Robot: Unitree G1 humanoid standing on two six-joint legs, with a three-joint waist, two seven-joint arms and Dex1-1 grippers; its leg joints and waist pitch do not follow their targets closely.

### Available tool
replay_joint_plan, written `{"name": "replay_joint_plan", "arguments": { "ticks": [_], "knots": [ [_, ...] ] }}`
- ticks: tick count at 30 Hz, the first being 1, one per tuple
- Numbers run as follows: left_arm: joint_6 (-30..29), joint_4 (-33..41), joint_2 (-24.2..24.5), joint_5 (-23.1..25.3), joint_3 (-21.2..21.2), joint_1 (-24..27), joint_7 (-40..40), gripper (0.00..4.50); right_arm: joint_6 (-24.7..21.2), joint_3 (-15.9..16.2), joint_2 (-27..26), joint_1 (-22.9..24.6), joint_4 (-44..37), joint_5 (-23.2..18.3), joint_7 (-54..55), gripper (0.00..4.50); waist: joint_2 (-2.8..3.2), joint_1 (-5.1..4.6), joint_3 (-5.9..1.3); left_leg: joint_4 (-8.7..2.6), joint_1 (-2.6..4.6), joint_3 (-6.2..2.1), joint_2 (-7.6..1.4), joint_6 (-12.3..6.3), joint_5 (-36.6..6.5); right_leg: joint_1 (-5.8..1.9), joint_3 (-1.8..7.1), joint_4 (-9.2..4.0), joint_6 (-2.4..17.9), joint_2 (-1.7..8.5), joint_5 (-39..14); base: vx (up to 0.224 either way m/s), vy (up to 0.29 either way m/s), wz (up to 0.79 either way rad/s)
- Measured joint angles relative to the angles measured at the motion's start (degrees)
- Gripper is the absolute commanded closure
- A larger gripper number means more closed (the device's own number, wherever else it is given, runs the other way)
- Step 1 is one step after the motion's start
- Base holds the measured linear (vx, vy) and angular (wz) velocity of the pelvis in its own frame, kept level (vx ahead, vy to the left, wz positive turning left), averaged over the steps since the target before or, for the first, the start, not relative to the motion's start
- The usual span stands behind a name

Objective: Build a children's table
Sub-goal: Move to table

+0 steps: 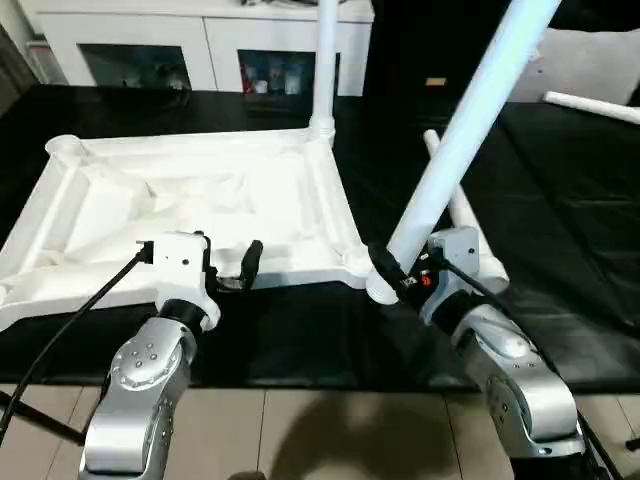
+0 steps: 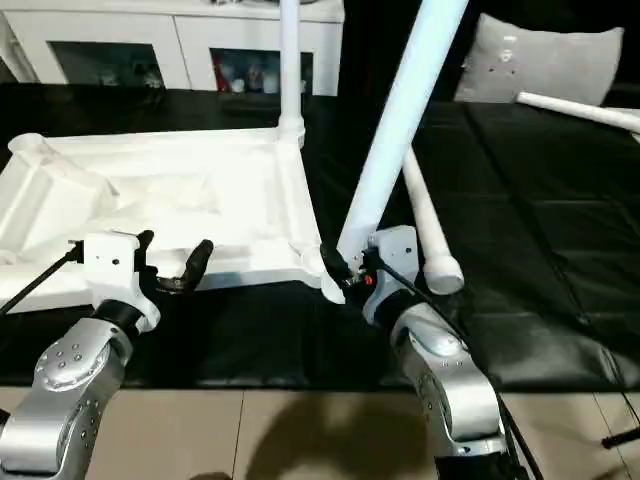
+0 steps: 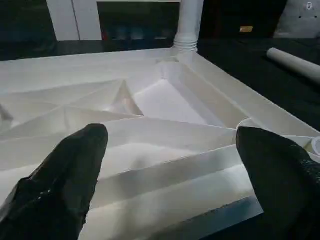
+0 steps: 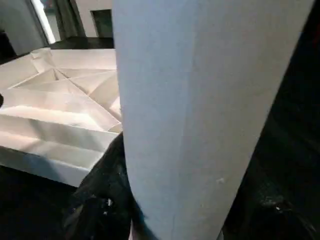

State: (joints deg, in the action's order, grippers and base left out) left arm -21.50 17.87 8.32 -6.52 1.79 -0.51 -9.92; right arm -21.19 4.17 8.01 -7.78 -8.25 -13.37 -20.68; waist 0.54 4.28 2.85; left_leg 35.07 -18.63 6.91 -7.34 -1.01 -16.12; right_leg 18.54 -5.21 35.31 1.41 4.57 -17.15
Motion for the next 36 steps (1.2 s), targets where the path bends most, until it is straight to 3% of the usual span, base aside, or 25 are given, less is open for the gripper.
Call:
{"name": "replay_joint_plan", "arguments": {
  "ticks": [1, 4, 6, 7, 8, 9, 10, 11, 12, 13, 15, 16, 17, 18, 19, 21, 23, 25, 26, 27, 28, 30, 31, 33, 36],
  "knots": [
    [0.01, 0.00, 0.03, 0.00, 0.09, 0.01, 0.00, 0.00, 0.11, 0.29, -0.02, -0.33, 0.00, 0.00, -0.08, 2.62, -0.30, -0.17, -0.10, 0.25, 0.13, 0.07, 0.26, -0.48, -0.31, 0.10, 0.32, 0.88, -0.40, 0.23, -0.70, 0.050, -0.051, 0.06],
    [0.01, -0.01, -0.36, -0.08, -0.65, 0.05, -0.17, 0.00, 0.26, 0.12, 0.51, -0.48, 0.13, 0.05, -0.28, 2.62, -0.19, 1.05, -0.07, 1.95, -0.55, -0.19, -0.21, -3.36, -1.27, -1.53, 0.33, 0.37, -1.21, -0.59, -1.10, 0.044, -0.054, 0.04],
    [0.01, 0.00, -0.33, -0.13, -0.61, 0.14, -0.45, 0.00, 0.32, -0.02, 0.67, -0.48, 0.13, 0.06, -0.33, 2.62, 0.24, 1.71, -0.28, 2.50, -0.45, -0.49, -1.02, -2.57, -1.50, -2.43, -0.22, -0.42, -1.10, -1.36, -1.10, 0.044, -0.051, 0.02],
    [0.01, 0.00, -0.15, -0.13, -0.46, 0.13, -0.48, 0.00, 0.39, -0.04, 0.60, -0.60, 0.10, 0.07, -0.34, 2.62, 0.50, 1.58, -0.49, 1.69, 0.30, -0.87, -1.46, 0.51, -1.74, -2.39, -0.66, -0.31, -1.12, -1.48, -1.17, 0.121, -0.057, 0.08],
    [-0.01, -0.01, 0.08, -0.13, -0.29, 0.34, -0.48, 0.00, 0.39, 0.22, 0.33, -0.78, 0.18, 0.12, -0.36, 2.62, 0.44, 1.07, -0.51, 1.26, 0.78, -1.08, -1.42, 2.98, -1.54, -1.41, -0.42, 0.80, -0.86, -1.31, -1.51, 0.121, -0.057, 0.08],
    [-0.04, -0.11, 0.27, -0.11, 0.07, 0.53, -0.47, 0.00, 0.40, 0.94, -0.48, -1.01, 0.20, 0.12, -0.44, 2.62, 0.34, 0.57, -0.56, 1.41, 0.85, -1.19, -0.98, 3.17, -1.65, -0.32, -0.07, 2.97, -0.40, -0.99, -1.91, 0.128, -0.063, 0.08],
    [-0.08, -0.18, 0.52, -0.12, 0.51, 0.51, -0.47, 0.00, 0.40, 1.78, -0.77, -0.96, 0.21, 0.09, -0.61, 2.62, -0.05, -0.04, -0.74, 1.45, 1.15, -1.26, -0.49, 3.07, -1.74, 1.84, 0.84, 6.18, -0.32, -0.27, -1.91, 0.052, -0.050, 0.07],
    [-0.09, -0.17, 0.60, -0.12, 0.66, 0.40, -0.48, 0.00, 0.40, 1.93, -0.61, -0.91, 0.26, 0.12, -0.64, 2.62, -0.37, -0.40, -0.92, 1.48, 1.39, -1.22, -0.17, 3.06, -1.86, 3.51, 1.89, 6.70, -0.75, 0.20, -1.60, 0.052, -0.050, 0.07],
    [-0.06, -0.07, 0.61, -0.13, 0.65, 0.31, -0.50, 0.00, 0.42, 1.83, -0.42, -0.87, 0.28, 0.13, -0.62, 2.62, -1.18, -0.63, -1.01, 1.72, 1.59, -0.86, 0.62, 2.78, -2.18, 4.40, 3.15, 4.53, -1.31, 1.07, 0.10, 0.000, 0.000, 0.00],
    [-0.07, -0.12, -0.07, -0.14, 0.61, 0.22, -0.49, 0.00, 0.49, 1.32, 0.22, -0.62, 0.40, 0.17, -0.59, 2.62, -1.71, -0.33, -0.63, 2.41, 1.67, -0.59, 0.95, 1.39, -2.84, 3.50, 3.91, 5.11, -2.13, 0.73, -0.17, 0.000, 0.000, 0.00],
    [-0.09, -0.12, -0.70, -0.47, -1.33, 0.27, -0.79, 0.00, 0.49, 0.25, 1.15, -0.27, 0.75, 0.41, -0.46, 2.62, -1.35, 1.10, -0.37, 5.02, 0.89, -1.26, 0.72, -2.67, -2.72, 1.93, 4.00, 3.51, -1.40, 0.05, 0.32, 0.017, -0.037, -0.03],
    [-0.09, -0.11, -0.68, -0.56, -1.62, 0.25, -0.99, 0.00, 0.50, -0.59, 1.21, -0.23, 0.80, 0.48, -0.36, 2.62, -1.03, 1.50, -0.34, 5.44, 0.02, -1.45, 0.70, -1.65, -2.09, 0.67, 3.85, 2.55, -1.12, -0.51, 0.52, 0.038, -0.061, -0.08],
    [-0.08, -0.08, -0.55, -0.56, -1.57, 0.23, -1.01, 0.00, 0.57, -0.74, 1.18, -0.29, 0.71, 0.47, -0.37, 2.62, -0.68, 1.71, -0.31, 4.22, -0.65, -1.52, 0.35, -0.77, -1.52, -0.14, 3.38, 2.03, -1.05, -1.14, 0.56, 0.038, -0.061, -0.08],
    [-0.07, -0.05, -0.39, -0.57, -1.47, 0.16, -1.01, 0.00, 0.65, -0.72, 1.11, -0.45, 0.61, 0.46, -0.40, 2.62, 0.86, 1.87, -0.37, 2.31, -0.93, -1.45, -0.44, 0.78, 0.00, -1.14, 2.31, 1.59, -0.97, -1.91, 0.55, 0.000, 0.000, 0.00],
    [-0.09, -0.10, 0.18, -0.56, -0.98, 0.43, -1.04, 0.00, 0.68, -0.44, 0.60, -0.42, 0.83, 0.47, -0.42, 2.62, 1.38, 1.87, -0.35, 2.32, -0.45, -1.65, -1.29, 3.66, 0.86, -1.82, 1.77, 1.28, -1.04, -2.32, 0.43, 0.071, 0.048, -0.06],
    [-0.10, -0.11, 0.54, -0.55, 0.03, 0.34, -1.04, 0.00, 0.71, 1.23, -0.40, -0.70, 0.76, 0.45, -0.68, 2.62, 1.16, 1.32, -0.59, 1.64, -0.15, -1.97, -1.13, 3.50, 0.92, -1.59, 1.43, 0.39, -0.51, -2.14, 0.67, 0.085, 0.051, -0.05],
    [-0.17, -0.19, 0.86, -0.53, 0.82, 0.29, -1.04, 0.00, 0.72, 2.20, -0.64, -0.85, 0.77, 0.42, -0.91, 2.62, 0.92, 0.21, -0.68, 1.57, 0.14, -2.04, -0.44, 2.89, 0.56, -0.76, 1.38, 2.09, 1.59, -1.42, -0.21, 0.097, 0.033, 0.04],
    [-0.17, -0.19, 1.05, -0.53, 0.73, -0.04, -1.08, 0.00, 0.81, 1.74, -0.18, -0.85, 0.79, 0.44, -0.85, 2.62, 0.45, -0.94, -0.81, 1.56, 0.26, -1.69, 0.20, 2.46, 0.30, -0.66, 2.16, 2.87, 0.31, -0.91, -1.29, 0.067, -0.001, 0.06],
    [-0.16, -0.19, 0.61, -0.53, 0.64, -0.24, -1.08, 0.00, 0.85, 1.29, 0.08, -0.81, 0.80, 0.45, -0.83, 2.62, 0.37, -0.61, -0.89, 1.90, -0.60, -1.52, 0.44, 1.18, 0.07, -1.25, 2.45, 2.29, -1.69, -1.01, -1.04, 0.059, -0.012, 0.04],
    [-0.17, -0.21, 0.23, -0.56, -0.37, -0.42, -1.19, 0.00, 0.90, 0.64, 0.19, -0.46, 1.02, 0.46, -0.76, 2.62, 0.60, -0.47, -0.96, 2.96, -1.37, -1.60, 0.34, -2.26, -0.20, -1.46, 2.37, 1.67, -1.72, -1.29, -0.86, 0.000, 0.000, 0.00],
    [-0.17, -0.18, -0.01, -0.62, -1.58, -0.41, -1.36, 0.00, 0.91, -0.01, 0.70, -0.45, 1.53, 0.51, -0.71, 2.62, 0.63, 0.32, -0.99, 3.58, -1.96, -1.71, 0.06, -3.50, 0.31, -1.68, 2.32, 1.24, -1.58, -1.49, -0.77, 0.000, 0.000, 0.00],
    [-0.16, -0.21, 0.35, -0.58, -1.65, -0.44, -1.68, 0.00, 1.18, -0.56, 0.60, -0.48, 1.61, 0.53, -0.46, 2.62, 1.21, 0.93, -1.28, 3.08, -2.42, -1.83, -0.57, -1.08, 0.36, -1.72, 1.88, 0.81, -1.64, -2.06, -0.73, 0.035, -0.010, 0.00],
    [-0.13, -0.37, 0.83, -0.59, -1.34, -0.72, -1.80, 0.00, 1.45, -0.42, 0.44, -0.66, 1.60, 0.53, -0.46, 2.62, 1.45, 0.80, -1.42, 2.29, -2.01, -2.23, -1.05, 2.99, 0.52, -1.20, 1.43, 1.04, -1.89, -2.10, -0.51, 0.123, -0.029, 0.07],
    [-0.73, -1.19, 2.00, -0.59, -0.87, -0.89, -2.47, 0.00, 1.48, 0.99, -0.64, -1.00, 1.65, 0.52, -0.48, 2.62, 1.26, 0.52, -1.46, 2.78, -2.03, -2.31, -0.60, 3.16, 0.56, 0.92, 1.87, 3.87, -1.62, -1.42, -0.57, 0.108, -0.026, 0.05],
    [-1.87, -1.99, 2.80, -0.61, -1.09, -2.21, -3.92, 0.00, 1.58, 0.91, 0.04, -1.05, 1.63, 0.54, -0.38, 2.62, 0.88, 1.27, -1.72, 3.42, -3.56, -2.01, 0.38, 3.43, 0.90, 1.93, 4.16, 4.85, -3.13, -1.25, -1.76, 0.000, 0.000, 0.00]
  ]
}}
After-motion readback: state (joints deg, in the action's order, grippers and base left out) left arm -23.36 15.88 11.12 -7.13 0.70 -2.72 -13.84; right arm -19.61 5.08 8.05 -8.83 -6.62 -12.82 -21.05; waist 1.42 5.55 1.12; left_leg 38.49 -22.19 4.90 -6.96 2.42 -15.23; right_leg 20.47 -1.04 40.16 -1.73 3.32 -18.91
